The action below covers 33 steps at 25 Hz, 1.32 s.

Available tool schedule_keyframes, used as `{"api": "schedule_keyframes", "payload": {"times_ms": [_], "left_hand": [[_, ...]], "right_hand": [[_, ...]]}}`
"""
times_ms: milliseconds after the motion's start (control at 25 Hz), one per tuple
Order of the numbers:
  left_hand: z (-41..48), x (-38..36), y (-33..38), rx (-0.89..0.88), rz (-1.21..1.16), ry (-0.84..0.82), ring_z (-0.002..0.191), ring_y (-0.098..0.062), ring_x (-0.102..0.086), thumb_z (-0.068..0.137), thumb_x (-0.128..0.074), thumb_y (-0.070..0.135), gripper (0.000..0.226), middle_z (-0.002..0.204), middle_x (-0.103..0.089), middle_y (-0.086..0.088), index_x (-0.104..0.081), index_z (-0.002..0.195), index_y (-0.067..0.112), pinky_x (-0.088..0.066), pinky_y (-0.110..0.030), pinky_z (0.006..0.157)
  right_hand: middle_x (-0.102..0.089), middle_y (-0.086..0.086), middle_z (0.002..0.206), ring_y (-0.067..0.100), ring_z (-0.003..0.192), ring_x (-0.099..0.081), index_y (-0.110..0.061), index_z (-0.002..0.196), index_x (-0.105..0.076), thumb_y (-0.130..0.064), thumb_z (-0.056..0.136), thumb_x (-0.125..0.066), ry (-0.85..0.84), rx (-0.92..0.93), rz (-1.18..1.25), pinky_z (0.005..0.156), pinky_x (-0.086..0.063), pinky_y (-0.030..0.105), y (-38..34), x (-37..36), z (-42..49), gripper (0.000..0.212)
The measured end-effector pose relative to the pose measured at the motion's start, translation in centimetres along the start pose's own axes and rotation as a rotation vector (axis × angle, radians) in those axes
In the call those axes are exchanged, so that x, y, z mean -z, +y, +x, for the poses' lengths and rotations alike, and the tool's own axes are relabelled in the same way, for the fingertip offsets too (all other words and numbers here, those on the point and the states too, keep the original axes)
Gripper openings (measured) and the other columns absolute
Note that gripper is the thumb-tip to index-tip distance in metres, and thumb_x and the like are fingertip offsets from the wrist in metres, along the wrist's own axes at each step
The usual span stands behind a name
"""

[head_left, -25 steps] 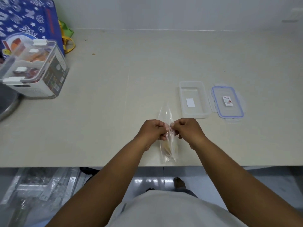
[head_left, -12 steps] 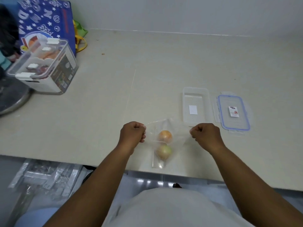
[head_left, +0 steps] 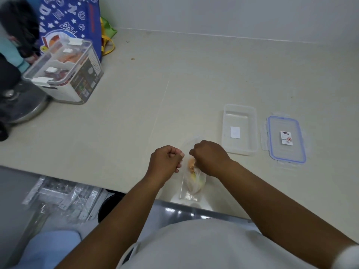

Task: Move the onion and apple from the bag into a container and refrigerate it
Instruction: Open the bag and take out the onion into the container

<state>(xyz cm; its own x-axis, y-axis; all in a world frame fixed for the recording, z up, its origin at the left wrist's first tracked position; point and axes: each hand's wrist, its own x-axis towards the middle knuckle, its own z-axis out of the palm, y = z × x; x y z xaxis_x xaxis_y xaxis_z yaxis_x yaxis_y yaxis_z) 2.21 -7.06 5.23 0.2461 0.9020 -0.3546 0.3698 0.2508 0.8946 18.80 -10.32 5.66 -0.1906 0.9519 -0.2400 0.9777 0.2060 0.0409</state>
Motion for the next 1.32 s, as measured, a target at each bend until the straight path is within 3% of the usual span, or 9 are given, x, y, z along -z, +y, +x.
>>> {"api": "schedule_keyframes", "payload": {"times_ms": [160,360,480,680,920,1160,1320], "left_hand": [[-0.2,0.1,-0.3,0.005,-0.007,0.015,0.052,-0.010,-0.064,0.082,-0.067,0.016,0.006,0.057,-0.068,0.002,-0.070,0.076,0.016,-0.049,-0.020,0.049],[-0.5,-0.1,-0.6,0.005,-0.019,0.034,0.051,-0.010,-0.063,0.081,-0.067,0.014,0.006,0.057,-0.068,0.002,-0.070,0.075,0.016,-0.050,-0.020,0.048],[-0.5,-0.3,-0.6,0.016,-0.026,0.030,0.051,-0.009,-0.062,0.081,-0.068,0.014,0.006,0.057,-0.067,0.002,-0.070,0.076,0.015,-0.050,-0.020,0.048],[-0.5,-0.8,-0.4,0.021,-0.029,0.018,0.050,-0.009,-0.062,0.081,-0.068,0.016,0.006,0.056,-0.068,0.001,-0.069,0.075,0.016,-0.050,-0.020,0.048],[-0.3,-1.6,-0.3,0.007,-0.006,0.000,0.052,-0.010,-0.063,0.081,-0.069,0.016,0.007,0.056,-0.068,0.002,-0.069,0.074,0.017,-0.051,-0.023,0.049],[-0.3,-1.7,-0.4,0.026,-0.014,0.019,0.050,-0.010,-0.062,0.081,-0.069,0.016,0.007,0.055,-0.067,0.001,-0.069,0.074,0.015,-0.050,-0.022,0.048],[-0.1,-1.6,-0.3,0.030,-0.041,0.039,0.050,-0.010,-0.061,0.082,-0.068,0.014,0.006,0.056,-0.066,0.001,-0.069,0.076,0.013,-0.050,-0.022,0.047]], "right_hand": [[-0.063,0.006,0.087,0.026,0.089,-0.056,-0.011,0.096,-0.066,-0.007,0.082,-0.052,0.013,0.203,0.013,0.061,-0.048,0.035,-0.7,-0.1,0.4,0.021],[-0.065,0.003,0.086,0.024,0.069,-0.055,-0.015,0.088,-0.067,-0.031,0.080,-0.061,-0.160,-0.038,0.001,0.058,-0.040,0.029,0.1,-0.7,0.7,0.018],[-0.064,0.001,0.090,0.024,0.078,-0.059,-0.022,0.094,-0.064,-0.041,0.078,-0.063,-0.176,-0.056,0.115,0.060,-0.039,0.029,0.7,-1.3,0.6,0.025],[-0.061,0.003,0.089,0.026,0.084,-0.060,-0.020,0.094,-0.065,-0.032,0.075,-0.063,-0.120,-0.051,0.286,0.069,-0.053,0.035,1.4,-1.9,0.0,0.023],[-0.061,0.005,0.097,0.027,0.094,-0.060,-0.024,0.099,-0.062,-0.031,0.081,-0.055,-0.194,-0.074,0.314,0.075,-0.050,0.036,1.4,-2.5,-0.1,0.020],[-0.063,0.000,0.106,0.018,0.102,-0.056,-0.032,0.118,-0.061,-0.028,0.070,-0.068,-0.009,-0.044,0.570,0.082,-0.049,0.032,2.4,-0.7,-2.5,0.049],[-0.065,-0.008,0.114,0.006,0.098,-0.063,-0.031,0.114,-0.066,-0.020,0.064,-0.078,0.488,-0.093,1.029,0.076,-0.053,0.017,4.9,1.0,-6.2,0.052]]}}
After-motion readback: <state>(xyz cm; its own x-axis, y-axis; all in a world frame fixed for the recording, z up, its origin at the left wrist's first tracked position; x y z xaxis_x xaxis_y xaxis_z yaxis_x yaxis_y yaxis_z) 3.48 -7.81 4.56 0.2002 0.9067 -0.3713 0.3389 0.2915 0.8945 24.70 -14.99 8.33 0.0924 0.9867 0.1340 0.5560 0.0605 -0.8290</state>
